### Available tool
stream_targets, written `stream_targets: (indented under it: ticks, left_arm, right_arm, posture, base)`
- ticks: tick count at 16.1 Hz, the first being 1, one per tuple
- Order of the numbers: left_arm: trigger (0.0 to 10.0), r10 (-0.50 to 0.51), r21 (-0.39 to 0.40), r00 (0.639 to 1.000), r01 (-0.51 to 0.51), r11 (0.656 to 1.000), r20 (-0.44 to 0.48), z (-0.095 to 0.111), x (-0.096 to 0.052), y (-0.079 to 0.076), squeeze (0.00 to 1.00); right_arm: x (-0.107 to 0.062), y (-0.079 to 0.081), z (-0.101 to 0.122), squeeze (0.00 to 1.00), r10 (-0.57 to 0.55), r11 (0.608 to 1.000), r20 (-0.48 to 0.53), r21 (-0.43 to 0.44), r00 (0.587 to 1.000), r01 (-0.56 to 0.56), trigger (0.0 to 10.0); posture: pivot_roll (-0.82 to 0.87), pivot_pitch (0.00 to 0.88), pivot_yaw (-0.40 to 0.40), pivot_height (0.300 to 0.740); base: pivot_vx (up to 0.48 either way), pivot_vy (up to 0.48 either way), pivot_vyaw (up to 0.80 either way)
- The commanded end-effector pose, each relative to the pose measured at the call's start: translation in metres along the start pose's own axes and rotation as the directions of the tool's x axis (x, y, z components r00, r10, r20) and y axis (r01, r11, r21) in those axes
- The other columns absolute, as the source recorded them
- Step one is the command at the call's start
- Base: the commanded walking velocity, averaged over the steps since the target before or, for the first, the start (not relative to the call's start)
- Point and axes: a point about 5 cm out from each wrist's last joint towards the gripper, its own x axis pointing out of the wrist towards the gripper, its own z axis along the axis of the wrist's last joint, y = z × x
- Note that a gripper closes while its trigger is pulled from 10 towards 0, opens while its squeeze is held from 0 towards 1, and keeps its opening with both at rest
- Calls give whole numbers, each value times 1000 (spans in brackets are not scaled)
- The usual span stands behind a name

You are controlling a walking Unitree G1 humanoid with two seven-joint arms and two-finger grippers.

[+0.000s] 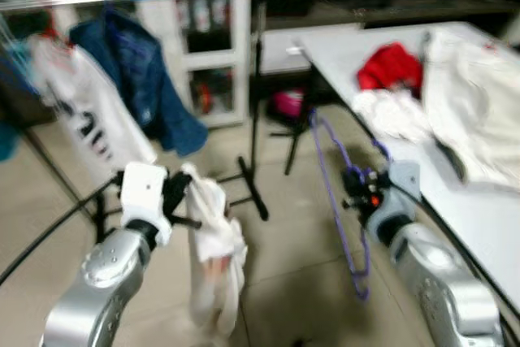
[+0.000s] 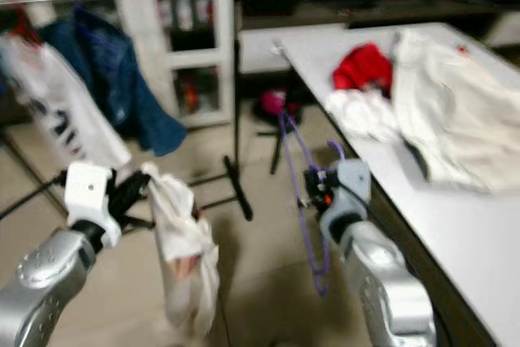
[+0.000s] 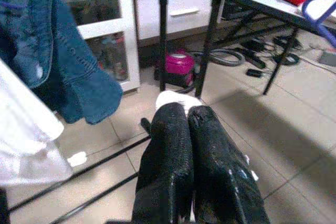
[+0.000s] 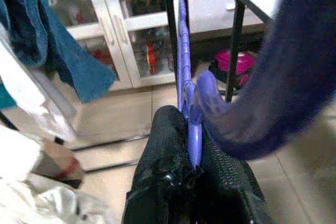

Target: Hang hanger

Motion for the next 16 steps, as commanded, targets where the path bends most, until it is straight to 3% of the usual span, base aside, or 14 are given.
stream_targets:
  ticks: [1, 6, 9, 13, 16]
  left_arm:
    - [10000, -19, 9, 999, 18, 1000, 38, 8, 3, -3, 0]
    - [10000, -25, -4, 999, 25, 1000, 42, 9, 6, -4, 0]
    - [10000, -33, -17, 998, 34, 999, 55, 11, 7, -5, 0]
    - [10000, -45, -40, 998, 47, 998, 50, 10, 6, -10, 0]
    - [10000, 1, -66, 998, 3, 998, 63, 10, 6, -7, 0]
  right_arm:
    - [-1, -3, 2, 0, 4, 1000, -13, 1, 1000, -4, 10000]
    - [-4, -3, 1, 0, -63, 997, 1, 44, 998, 63, 10000]
    - [-4, -5, 8, 0, -88, 996, 25, 5, 996, 88, 10000]
    - [-8, -2, 12, 0, -94, 995, 29, 19, 995, 94, 10000]
    - [-16, 0, 13, 0, -98, 995, 14, 12, 995, 98, 10000]
  posture:
    - [-66, 0, -2, 740]
    - [-68, 0, 8, 740]
    - [-76, 0, 9, 740]
    - [-84, 0, 12, 740]
    - [-107, 0, 18, 740]
  base:
    - [0, 386, -800]
    - [0, 360, -800]
    - [0, 0, -800]
    - [0, 0, -800]
    - [0, 0, -800]
